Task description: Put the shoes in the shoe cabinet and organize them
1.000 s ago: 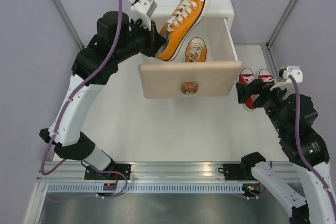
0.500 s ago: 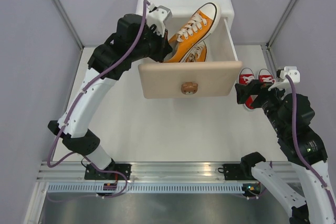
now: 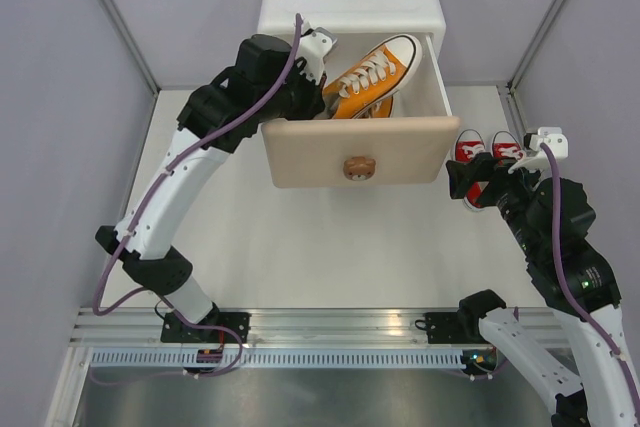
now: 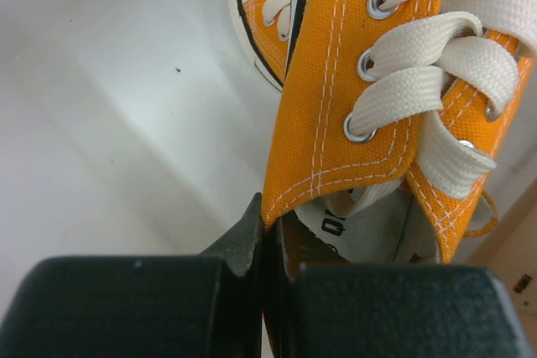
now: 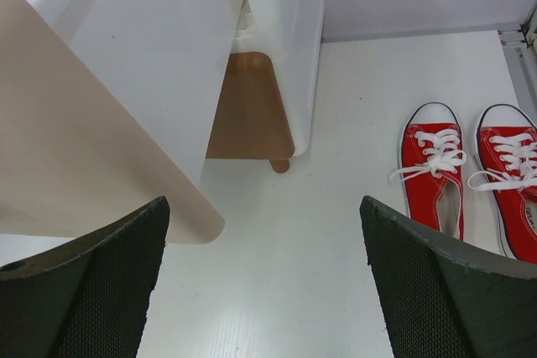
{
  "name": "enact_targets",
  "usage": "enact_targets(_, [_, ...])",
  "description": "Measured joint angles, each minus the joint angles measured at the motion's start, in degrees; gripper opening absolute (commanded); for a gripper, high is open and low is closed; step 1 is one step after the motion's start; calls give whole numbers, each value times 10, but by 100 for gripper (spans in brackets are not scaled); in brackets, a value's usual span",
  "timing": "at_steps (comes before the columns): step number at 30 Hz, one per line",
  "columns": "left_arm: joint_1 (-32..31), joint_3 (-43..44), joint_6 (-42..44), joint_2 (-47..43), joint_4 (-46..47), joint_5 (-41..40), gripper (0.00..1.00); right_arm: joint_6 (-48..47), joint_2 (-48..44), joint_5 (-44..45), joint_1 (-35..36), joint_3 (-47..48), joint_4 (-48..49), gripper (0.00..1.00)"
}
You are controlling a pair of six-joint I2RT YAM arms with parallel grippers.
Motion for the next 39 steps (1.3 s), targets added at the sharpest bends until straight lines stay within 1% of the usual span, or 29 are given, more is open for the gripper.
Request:
enact_targets(11, [0, 1, 3, 21, -16, -49, 2, 0, 0, 0, 0, -1, 2, 98])
enact_targets(21, [-5, 26, 1, 41, -43, -93, 2, 0, 0, 0, 0, -2, 2, 98])
enact_targets(30, [-6, 57, -56, 62, -62, -141, 2, -4, 3, 0, 0, -4, 6, 98])
enact_targets(39, [-6, 63, -127, 69, -66, -192, 2, -8, 3, 1, 0, -4, 6, 98])
